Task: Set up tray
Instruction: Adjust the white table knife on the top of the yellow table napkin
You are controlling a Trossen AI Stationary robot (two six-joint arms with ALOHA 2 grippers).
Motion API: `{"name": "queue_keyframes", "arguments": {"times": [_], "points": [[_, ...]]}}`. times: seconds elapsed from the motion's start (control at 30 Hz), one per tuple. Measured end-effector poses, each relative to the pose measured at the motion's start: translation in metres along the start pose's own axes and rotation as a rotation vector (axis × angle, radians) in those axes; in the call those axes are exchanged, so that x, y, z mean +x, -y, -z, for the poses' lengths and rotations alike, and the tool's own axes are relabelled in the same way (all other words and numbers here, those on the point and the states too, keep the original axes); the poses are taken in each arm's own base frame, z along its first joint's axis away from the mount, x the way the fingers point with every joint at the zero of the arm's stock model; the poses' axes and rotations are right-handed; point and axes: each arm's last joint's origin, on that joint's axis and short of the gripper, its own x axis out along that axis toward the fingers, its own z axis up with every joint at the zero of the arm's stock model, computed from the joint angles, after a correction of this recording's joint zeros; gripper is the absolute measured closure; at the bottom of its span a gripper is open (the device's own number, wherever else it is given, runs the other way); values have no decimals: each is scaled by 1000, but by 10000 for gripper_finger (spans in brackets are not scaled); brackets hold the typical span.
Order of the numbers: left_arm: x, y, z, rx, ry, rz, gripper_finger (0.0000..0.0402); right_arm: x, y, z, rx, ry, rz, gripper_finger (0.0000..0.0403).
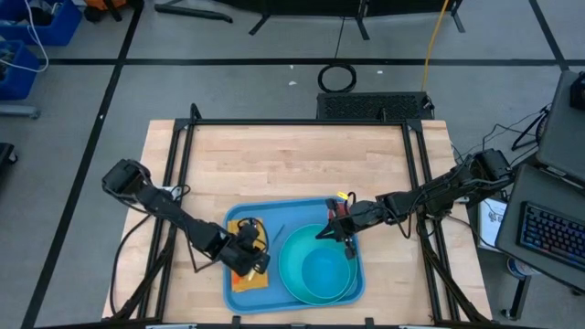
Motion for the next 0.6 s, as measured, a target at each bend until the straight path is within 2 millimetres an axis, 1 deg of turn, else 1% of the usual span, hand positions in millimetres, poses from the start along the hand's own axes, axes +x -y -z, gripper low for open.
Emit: {"name": "queue_keyframes", "arguments": {"times": [0.07, 0.13, 0.33, 0.4, 0.47, 0.53, 0.6], "points": [[-7, 3, -4, 27, 19, 27, 375, 0, 0, 0, 0, -1, 0, 403], [-9, 5, -5, 68, 43, 46, 375, 0, 0, 0, 0, -1, 0, 403], [-7, 7, -2, 92, -46, 63, 377, 0, 0, 0, 1, -2, 0, 403], [-4, 8, 0, 122, -46, 81, 385, 0, 0, 0, 1, -1, 0, 403], [-4, 11, 0, 159, -41, 114, 396, 0, 0, 0, 1, -1, 0, 403], [-5, 16, -1, 202, -33, 156, 398, 0, 0, 0, 1, -1, 0, 403], [-4, 13, -4, 178, -40, 117, 398, 0, 0, 0, 1, 3, 0, 403]]}}
